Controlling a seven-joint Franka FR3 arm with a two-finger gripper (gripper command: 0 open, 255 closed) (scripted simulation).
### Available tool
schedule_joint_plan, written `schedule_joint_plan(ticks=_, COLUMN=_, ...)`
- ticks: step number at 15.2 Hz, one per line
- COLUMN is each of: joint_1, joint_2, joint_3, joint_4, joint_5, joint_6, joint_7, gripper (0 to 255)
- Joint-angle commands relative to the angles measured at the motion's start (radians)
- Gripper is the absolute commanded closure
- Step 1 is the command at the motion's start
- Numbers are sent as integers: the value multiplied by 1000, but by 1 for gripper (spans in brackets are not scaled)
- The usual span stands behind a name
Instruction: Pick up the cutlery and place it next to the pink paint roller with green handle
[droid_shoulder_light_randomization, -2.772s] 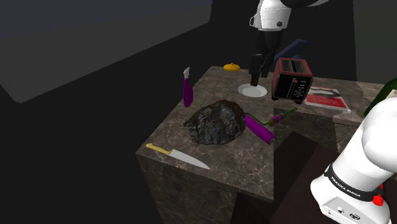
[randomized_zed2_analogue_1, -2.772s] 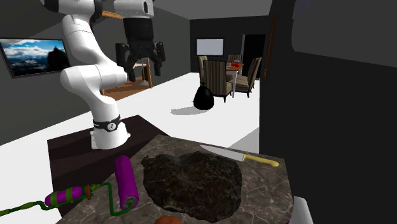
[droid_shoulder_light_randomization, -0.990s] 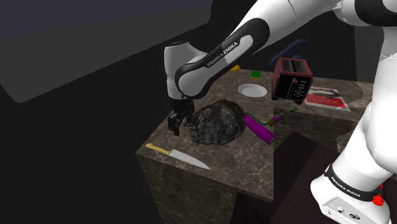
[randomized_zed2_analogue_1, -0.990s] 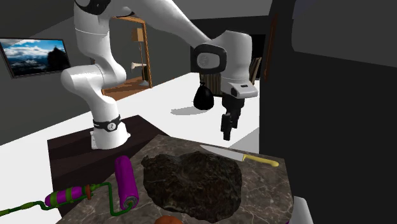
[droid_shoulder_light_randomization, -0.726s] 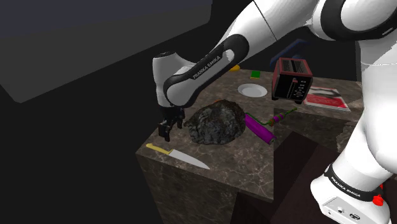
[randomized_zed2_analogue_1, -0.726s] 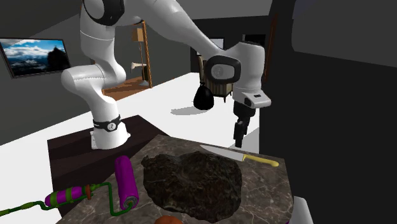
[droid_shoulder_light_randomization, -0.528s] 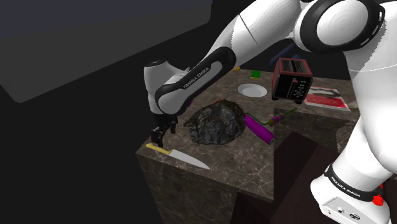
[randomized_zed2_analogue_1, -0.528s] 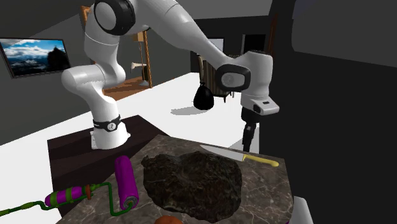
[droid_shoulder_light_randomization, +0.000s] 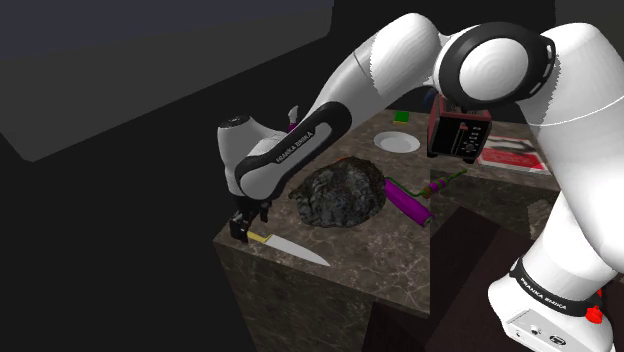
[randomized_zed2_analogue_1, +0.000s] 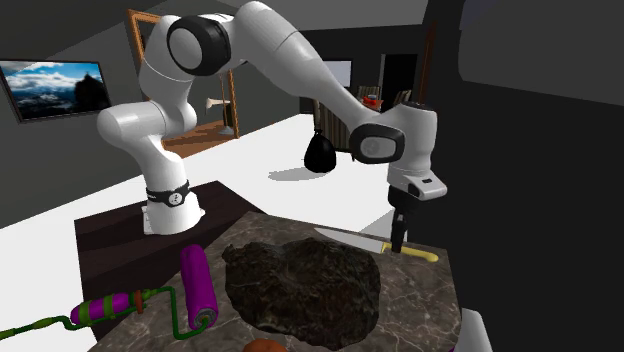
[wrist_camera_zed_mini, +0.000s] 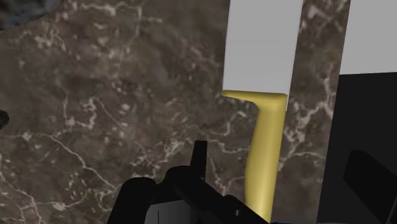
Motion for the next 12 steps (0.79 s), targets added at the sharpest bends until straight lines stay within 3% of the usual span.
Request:
schedule_joint_plan(ticks=1, joint_1=3, joint_2=22, joint_3=-4, joint_4=7, joint_5=-4, joint_6=15, joint_7=1, gripper=0)
schedule_joint_plan(ticks=9, joint_1=4, joint_2=27, joint_3=-5, joint_4=8, joint_5=-6, joint_6=19, joint_7=2, gripper=0)
schedule_joint_plan(ticks=10, joint_1=4, joint_2=27, joint_3=-5, joint_4=8, joint_5=-6, joint_6=19, joint_7=2, gripper=255)
schedule_joint_plan(ticks=12, joint_1=4, joint_2=27, joint_3=-5, joint_4=8, joint_5=-6, joint_6=19, joint_7=2, gripper=255)
